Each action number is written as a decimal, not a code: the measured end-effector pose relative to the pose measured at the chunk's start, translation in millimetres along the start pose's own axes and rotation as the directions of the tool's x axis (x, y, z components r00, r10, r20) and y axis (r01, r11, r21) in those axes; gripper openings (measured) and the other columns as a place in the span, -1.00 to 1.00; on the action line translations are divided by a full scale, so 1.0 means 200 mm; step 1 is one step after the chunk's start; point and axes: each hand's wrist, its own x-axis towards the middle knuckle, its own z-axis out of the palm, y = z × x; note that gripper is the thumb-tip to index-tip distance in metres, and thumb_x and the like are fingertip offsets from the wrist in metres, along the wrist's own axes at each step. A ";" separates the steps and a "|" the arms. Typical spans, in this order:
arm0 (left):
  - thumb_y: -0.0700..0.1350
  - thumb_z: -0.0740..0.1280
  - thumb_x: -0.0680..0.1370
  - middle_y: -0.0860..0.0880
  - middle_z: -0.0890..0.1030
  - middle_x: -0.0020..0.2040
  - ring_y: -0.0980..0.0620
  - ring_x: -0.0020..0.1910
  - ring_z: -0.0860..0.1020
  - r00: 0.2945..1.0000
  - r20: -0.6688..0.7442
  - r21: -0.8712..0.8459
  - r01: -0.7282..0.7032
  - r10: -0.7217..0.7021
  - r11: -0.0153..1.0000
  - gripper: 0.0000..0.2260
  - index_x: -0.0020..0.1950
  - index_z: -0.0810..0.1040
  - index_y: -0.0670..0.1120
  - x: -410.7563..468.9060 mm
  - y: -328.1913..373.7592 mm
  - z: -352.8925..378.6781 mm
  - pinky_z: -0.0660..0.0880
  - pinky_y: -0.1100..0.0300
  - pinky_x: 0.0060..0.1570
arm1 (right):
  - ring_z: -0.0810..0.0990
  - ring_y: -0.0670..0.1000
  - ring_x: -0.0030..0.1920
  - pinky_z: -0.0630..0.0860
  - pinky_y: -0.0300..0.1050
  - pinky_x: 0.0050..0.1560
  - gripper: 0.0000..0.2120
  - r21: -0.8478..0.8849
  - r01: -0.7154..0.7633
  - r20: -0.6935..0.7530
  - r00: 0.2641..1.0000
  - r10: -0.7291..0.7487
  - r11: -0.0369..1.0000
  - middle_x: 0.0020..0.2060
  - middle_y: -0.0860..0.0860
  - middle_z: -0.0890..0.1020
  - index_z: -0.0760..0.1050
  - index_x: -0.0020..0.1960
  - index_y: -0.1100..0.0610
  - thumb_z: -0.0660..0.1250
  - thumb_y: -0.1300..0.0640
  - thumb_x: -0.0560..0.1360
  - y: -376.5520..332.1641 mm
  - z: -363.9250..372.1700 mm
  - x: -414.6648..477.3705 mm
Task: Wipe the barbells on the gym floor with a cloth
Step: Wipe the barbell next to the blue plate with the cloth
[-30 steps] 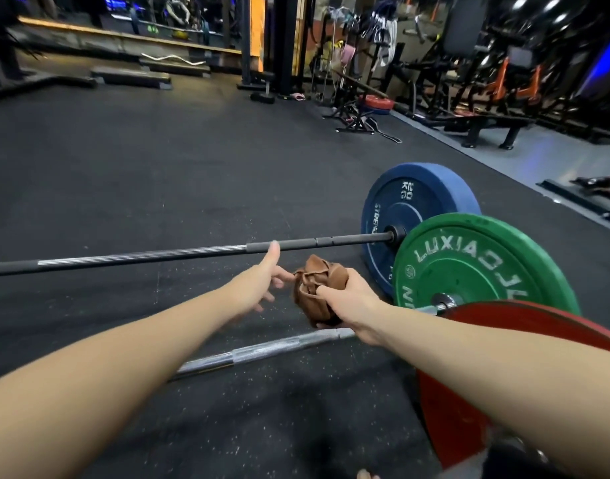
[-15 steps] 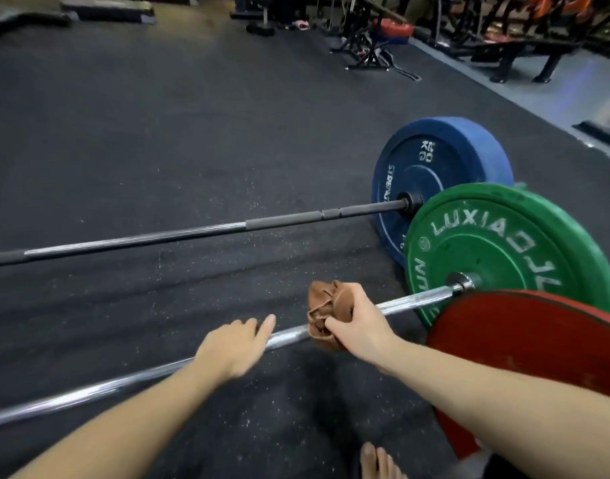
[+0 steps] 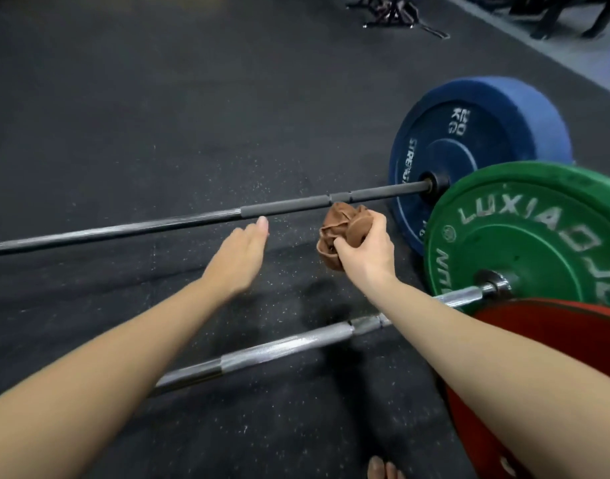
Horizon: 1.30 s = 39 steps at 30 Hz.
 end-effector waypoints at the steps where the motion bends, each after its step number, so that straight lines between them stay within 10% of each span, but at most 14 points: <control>1: 0.19 -0.15 0.70 -0.16 0.51 0.26 -0.18 0.26 0.42 0.998 0.000 0.126 -0.067 0.067 0.990 -0.42 0.43 0.44 -0.12 0.07 0.01 0.00 0.33 -0.02 0.25 | 0.49 0.01 0.09 0.40 -0.14 0.12 -0.47 0.023 -0.004 -0.034 0.999 0.005 1.000 0.13 0.00 0.52 0.30 0.37 0.05 0.45 0.09 0.48 0.00 -0.01 0.04; 5: 0.23 0.01 0.69 -0.14 0.46 0.28 -0.18 0.29 0.36 0.969 -0.160 0.479 -0.091 0.189 0.873 -0.50 0.42 0.48 -0.04 0.38 0.02 -0.06 0.32 -0.12 0.29 | 0.50 0.05 0.20 0.38 -0.13 0.27 -0.50 0.159 0.013 -0.219 0.975 0.023 0.987 0.19 0.01 0.49 0.22 0.28 0.01 0.44 0.14 0.47 0.01 -0.08 0.30; 11: 0.33 -0.04 0.66 -0.07 0.32 0.44 -0.21 0.42 0.28 0.995 -0.039 0.621 0.094 -0.089 0.778 -0.45 0.53 0.27 0.06 0.55 -0.17 0.06 0.13 -0.17 0.46 | 0.48 0.23 0.21 0.34 -0.10 0.19 -0.31 0.117 -0.034 -0.438 0.895 0.082 0.993 0.41 0.17 0.22 0.09 0.46 0.10 0.43 0.16 0.48 0.08 -0.15 0.79; 17: 0.34 -0.12 0.66 -0.04 0.32 0.45 -0.16 0.44 0.28 0.980 0.069 0.599 0.111 -0.189 0.793 -0.46 0.49 0.27 0.08 0.62 -0.16 -0.01 0.16 -0.16 0.42 | 0.47 0.38 0.22 0.45 0.18 0.22 -0.53 -0.381 0.017 -0.252 0.960 -0.122 0.924 0.28 0.21 0.35 0.24 0.39 -0.09 0.35 0.07 0.56 0.26 -0.22 1.04; 26: 0.30 -0.11 0.68 -0.06 0.34 0.45 -0.17 0.42 0.31 0.984 0.094 0.642 0.054 -0.149 0.765 -0.50 0.46 0.27 0.04 0.63 -0.16 -0.02 0.21 -0.19 0.39 | 0.37 0.31 0.32 0.34 0.13 0.35 -0.64 -0.379 -0.065 -0.297 0.953 -0.054 0.923 0.27 0.25 0.46 0.45 0.31 0.08 0.31 -0.04 0.57 0.29 -0.22 1.09; 32: 0.30 -0.12 0.68 -0.09 0.40 0.41 -0.18 0.40 0.36 0.981 0.128 0.642 0.029 -0.145 0.766 -0.51 0.41 0.28 0.02 0.64 -0.16 -0.04 0.24 -0.20 0.35 | 0.26 0.29 0.40 0.28 0.22 0.39 -0.23 -0.480 -0.056 -0.209 0.976 -0.052 0.876 0.37 0.21 0.33 0.31 0.42 0.20 0.26 -0.38 0.50 0.25 -0.14 1.08; 39: 0.29 -0.14 0.68 -0.09 0.41 0.38 -0.18 0.37 0.38 0.984 0.127 0.661 0.011 -0.127 0.750 -0.51 0.38 0.28 0.01 0.66 -0.17 -0.03 0.26 -0.19 0.31 | 0.32 0.32 0.36 0.32 0.20 0.36 -0.44 -0.458 -0.049 -0.267 0.960 -0.085 0.888 0.32 0.25 0.39 0.34 0.35 0.16 0.37 -0.15 0.52 0.31 -0.19 1.12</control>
